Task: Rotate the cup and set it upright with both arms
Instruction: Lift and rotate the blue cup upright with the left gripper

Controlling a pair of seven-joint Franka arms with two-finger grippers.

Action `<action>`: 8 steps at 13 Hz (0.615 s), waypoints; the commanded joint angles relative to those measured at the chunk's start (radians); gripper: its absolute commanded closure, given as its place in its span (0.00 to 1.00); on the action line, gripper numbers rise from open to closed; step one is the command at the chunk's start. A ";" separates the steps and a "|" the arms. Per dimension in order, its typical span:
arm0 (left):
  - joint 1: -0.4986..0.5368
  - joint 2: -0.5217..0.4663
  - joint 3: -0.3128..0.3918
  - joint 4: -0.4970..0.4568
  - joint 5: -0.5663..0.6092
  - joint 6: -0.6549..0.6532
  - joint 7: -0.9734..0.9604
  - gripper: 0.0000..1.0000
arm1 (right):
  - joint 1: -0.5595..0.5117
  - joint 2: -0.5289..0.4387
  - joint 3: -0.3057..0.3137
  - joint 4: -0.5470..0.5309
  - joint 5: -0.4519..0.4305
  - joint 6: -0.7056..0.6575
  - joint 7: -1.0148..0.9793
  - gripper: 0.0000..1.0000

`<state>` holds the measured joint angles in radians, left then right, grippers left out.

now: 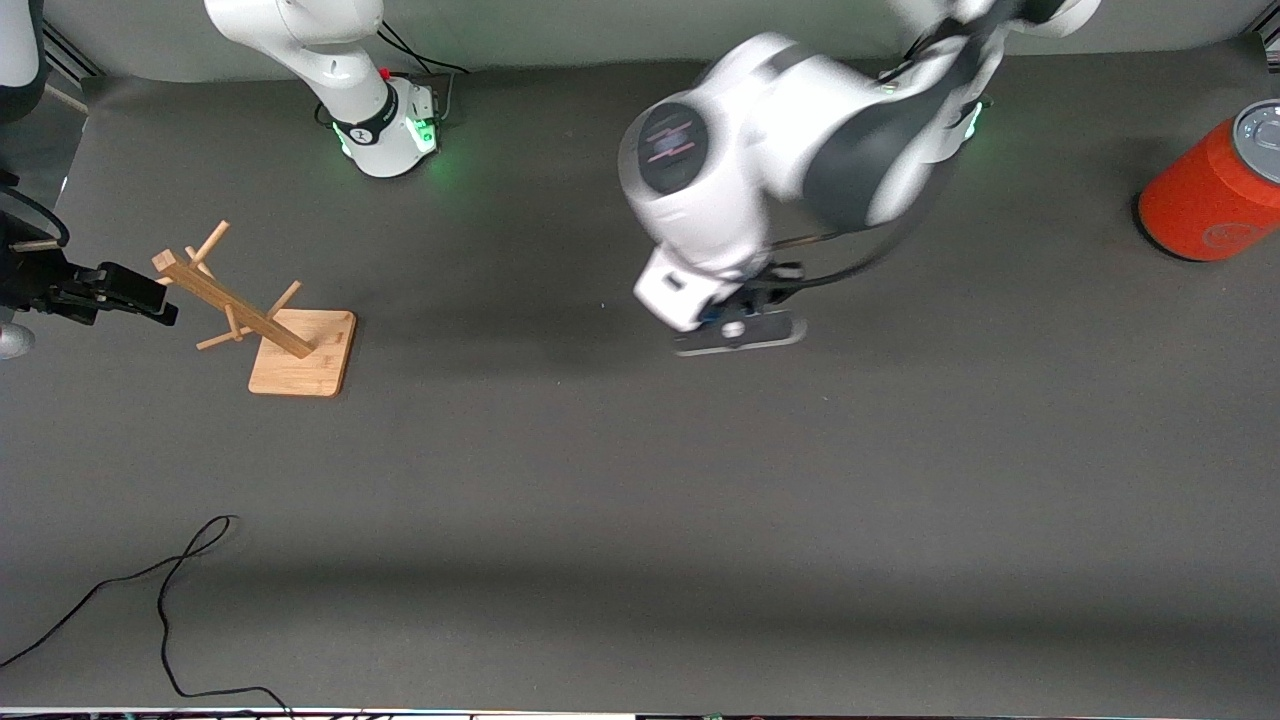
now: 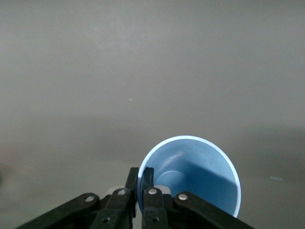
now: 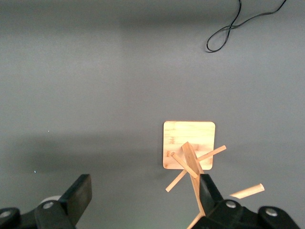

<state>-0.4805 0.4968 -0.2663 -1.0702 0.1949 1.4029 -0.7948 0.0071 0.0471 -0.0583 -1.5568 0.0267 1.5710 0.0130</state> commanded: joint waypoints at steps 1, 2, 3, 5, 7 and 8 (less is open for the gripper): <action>0.140 -0.249 -0.008 -0.306 -0.142 0.192 -0.032 1.00 | 0.007 -0.024 -0.008 -0.020 0.001 0.015 -0.018 0.00; 0.166 -0.314 -0.007 -0.395 -0.169 0.252 -0.029 1.00 | 0.007 -0.026 -0.006 -0.019 0.001 0.011 -0.013 0.00; 0.174 -0.363 -0.005 -0.481 -0.173 0.327 -0.040 1.00 | 0.007 -0.024 -0.006 -0.017 0.001 0.008 -0.012 0.00; 0.163 -0.397 -0.010 -0.623 -0.170 0.497 -0.180 1.00 | 0.007 -0.012 -0.006 -0.003 0.001 0.007 -0.012 0.00; 0.113 -0.345 -0.011 -0.672 -0.126 0.592 -0.260 1.00 | 0.007 -0.010 -0.006 -0.002 0.001 0.006 -0.012 0.00; 0.102 -0.283 -0.011 -0.688 -0.083 0.669 -0.349 1.00 | 0.007 -0.010 -0.005 0.000 0.001 0.006 -0.010 0.00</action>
<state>-0.3545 0.1703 -0.2844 -1.7119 0.0582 1.9781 -1.0322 0.0077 0.0451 -0.0584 -1.5563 0.0268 1.5710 0.0127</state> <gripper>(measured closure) 0.930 0.000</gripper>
